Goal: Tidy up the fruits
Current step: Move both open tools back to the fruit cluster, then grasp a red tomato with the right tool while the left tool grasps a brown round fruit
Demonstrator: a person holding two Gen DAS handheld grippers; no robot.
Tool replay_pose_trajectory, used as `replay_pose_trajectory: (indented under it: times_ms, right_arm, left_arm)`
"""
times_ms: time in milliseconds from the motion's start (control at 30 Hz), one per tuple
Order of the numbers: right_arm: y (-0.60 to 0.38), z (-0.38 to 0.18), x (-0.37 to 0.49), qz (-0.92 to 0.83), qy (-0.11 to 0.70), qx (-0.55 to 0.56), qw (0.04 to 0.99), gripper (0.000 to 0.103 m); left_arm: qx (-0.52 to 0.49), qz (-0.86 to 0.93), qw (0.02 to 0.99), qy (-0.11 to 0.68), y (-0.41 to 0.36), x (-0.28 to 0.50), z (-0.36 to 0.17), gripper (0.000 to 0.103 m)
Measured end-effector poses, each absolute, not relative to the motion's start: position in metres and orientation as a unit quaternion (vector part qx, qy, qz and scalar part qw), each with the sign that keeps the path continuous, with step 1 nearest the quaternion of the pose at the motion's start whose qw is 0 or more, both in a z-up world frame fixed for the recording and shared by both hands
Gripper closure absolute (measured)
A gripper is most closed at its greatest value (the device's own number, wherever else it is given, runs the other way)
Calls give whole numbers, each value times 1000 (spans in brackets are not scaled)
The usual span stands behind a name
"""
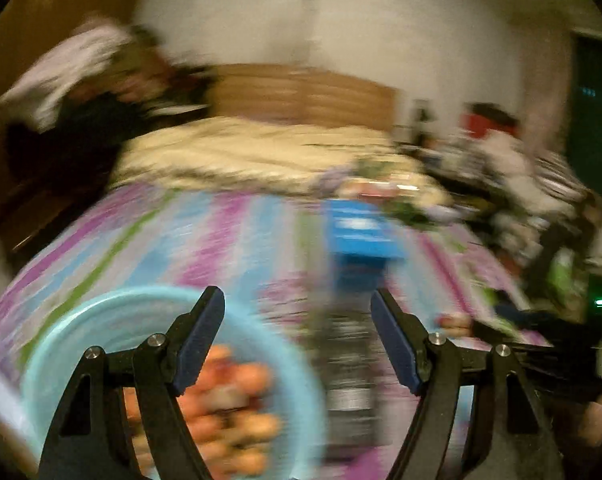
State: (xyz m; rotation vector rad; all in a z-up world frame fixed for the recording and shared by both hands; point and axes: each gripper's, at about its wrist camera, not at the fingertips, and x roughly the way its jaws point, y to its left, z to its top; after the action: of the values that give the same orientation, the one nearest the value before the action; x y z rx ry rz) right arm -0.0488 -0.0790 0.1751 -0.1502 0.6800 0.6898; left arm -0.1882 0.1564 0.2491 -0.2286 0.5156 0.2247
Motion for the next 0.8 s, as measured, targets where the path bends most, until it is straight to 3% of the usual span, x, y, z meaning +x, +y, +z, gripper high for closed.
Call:
replay_pose_trajectory:
  times_ms: [33, 100, 133, 400, 800]
  right_arm:
    - [-100, 165, -38, 308, 338, -70, 887, 40]
    - [-140, 143, -14, 260, 360, -71, 893, 59]
    - [-159, 128, -1, 238, 374, -77, 893, 61]
    - [-202, 59, 73, 212, 433, -75, 873, 63]
    - [-197, 26, 111, 250, 441, -102, 856, 63]
  left_arm:
    - [-107, 78, 958, 256, 134, -176, 250, 26]
    - [-99, 29, 957, 270, 98, -152, 245, 26]
    - [-92, 9, 955, 282, 78, -138, 239, 26]
    - [-113, -57, 909, 397, 6, -38, 140, 27]
    - [-128, -87, 874, 460, -26, 46, 41, 51]
